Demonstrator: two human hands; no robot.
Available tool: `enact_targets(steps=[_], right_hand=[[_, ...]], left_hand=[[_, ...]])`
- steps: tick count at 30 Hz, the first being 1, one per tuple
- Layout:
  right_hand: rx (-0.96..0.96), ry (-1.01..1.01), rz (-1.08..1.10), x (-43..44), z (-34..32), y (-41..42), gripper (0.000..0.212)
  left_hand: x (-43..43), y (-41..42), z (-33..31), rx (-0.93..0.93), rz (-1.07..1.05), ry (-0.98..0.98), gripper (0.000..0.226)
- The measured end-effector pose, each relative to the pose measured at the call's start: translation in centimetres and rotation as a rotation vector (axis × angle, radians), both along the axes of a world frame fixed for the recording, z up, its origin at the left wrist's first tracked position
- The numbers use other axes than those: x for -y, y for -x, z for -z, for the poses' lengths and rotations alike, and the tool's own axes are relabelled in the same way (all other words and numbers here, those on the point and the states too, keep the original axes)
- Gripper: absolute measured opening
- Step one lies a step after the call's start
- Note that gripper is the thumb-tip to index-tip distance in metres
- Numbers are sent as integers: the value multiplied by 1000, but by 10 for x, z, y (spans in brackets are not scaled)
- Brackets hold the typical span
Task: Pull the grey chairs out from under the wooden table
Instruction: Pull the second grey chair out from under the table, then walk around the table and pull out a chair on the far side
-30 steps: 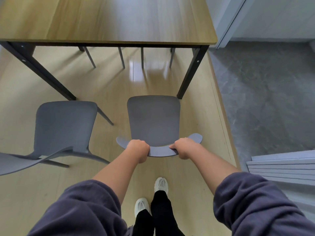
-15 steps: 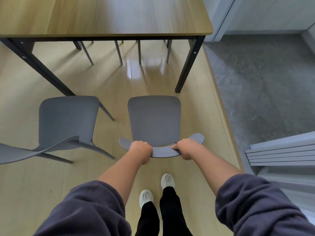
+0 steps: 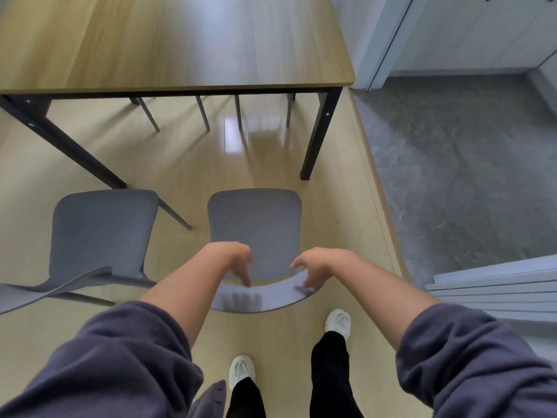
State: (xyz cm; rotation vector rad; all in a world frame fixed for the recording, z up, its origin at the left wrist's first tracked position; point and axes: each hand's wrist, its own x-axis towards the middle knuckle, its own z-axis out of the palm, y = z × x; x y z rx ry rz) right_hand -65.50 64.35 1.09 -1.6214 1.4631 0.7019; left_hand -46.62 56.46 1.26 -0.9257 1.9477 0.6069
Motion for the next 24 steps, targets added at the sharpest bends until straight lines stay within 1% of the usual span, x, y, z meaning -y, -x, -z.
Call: enact_targets(steps=[2, 5, 8, 11, 15, 20, 24], right_hand=[[0, 120, 24, 16, -9, 37, 65], [-34, 290, 54, 37, -16, 98, 71], [-48, 386, 68, 53, -25, 165, 76], [-93, 458, 61, 72, -36, 237, 77], [-124, 484, 114, 96, -46, 304, 75], [-107, 532, 130, 137, -56, 364, 73], [-95, 566, 115, 188, -59, 405, 74]], left_hand=[[14, 33, -3, -110, -49, 104, 67], [25, 87, -8, -223, -141, 249, 63], [34, 148, -19, -334, -176, 374, 65], [51, 214, -30, -421, -203, 470, 66], [76, 280, -46, -482, -203, 517, 73], [125, 345, -58, -533, -170, 580, 65], [175, 395, -65, -565, -159, 603, 68]])
